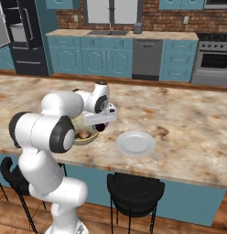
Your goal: Pick the chicken drumstick and eggplant from their plates and place them in the bowl. Then put the bowl in the fridge.
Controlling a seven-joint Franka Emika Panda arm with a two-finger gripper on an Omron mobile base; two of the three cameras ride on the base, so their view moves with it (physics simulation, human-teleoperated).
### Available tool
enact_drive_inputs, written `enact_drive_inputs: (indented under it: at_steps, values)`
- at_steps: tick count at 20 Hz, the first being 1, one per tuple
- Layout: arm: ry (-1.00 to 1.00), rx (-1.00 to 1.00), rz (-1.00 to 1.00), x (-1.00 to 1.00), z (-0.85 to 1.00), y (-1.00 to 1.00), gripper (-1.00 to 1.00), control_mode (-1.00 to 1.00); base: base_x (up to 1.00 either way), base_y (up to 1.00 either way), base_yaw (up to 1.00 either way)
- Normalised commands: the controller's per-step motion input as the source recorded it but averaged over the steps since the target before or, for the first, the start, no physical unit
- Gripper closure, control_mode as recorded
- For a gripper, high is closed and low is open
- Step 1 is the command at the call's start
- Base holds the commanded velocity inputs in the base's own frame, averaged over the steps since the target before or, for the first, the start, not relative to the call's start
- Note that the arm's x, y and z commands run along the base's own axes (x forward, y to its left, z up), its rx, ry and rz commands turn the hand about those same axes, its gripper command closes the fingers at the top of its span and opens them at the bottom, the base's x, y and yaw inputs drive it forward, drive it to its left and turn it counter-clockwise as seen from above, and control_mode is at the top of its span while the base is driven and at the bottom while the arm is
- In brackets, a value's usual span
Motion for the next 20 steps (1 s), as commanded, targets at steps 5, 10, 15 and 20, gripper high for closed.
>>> enact_drive_inputs:
  at_steps: [5, 10, 15, 20]
  values:
    - [0.08, 0.03, 0.06, 0.00, 0.03, 0.60, 1.00, -1.00, 0.00, 0.00, 0.00]
    - [0.08, 0.01, -0.02, 0.25, -0.15, 0.46, 1.00, -1.00, 0.00, 0.00, 0.00]
    - [0.06, 0.00, -0.05, 0.26, -0.24, 0.19, 1.00, -1.00, 0.00, 0.00, 0.00]
    - [0.00, 0.02, -0.06, 0.15, -0.18, 0.09, -1.00, -1.00, 0.00, 0.00, 0.00]
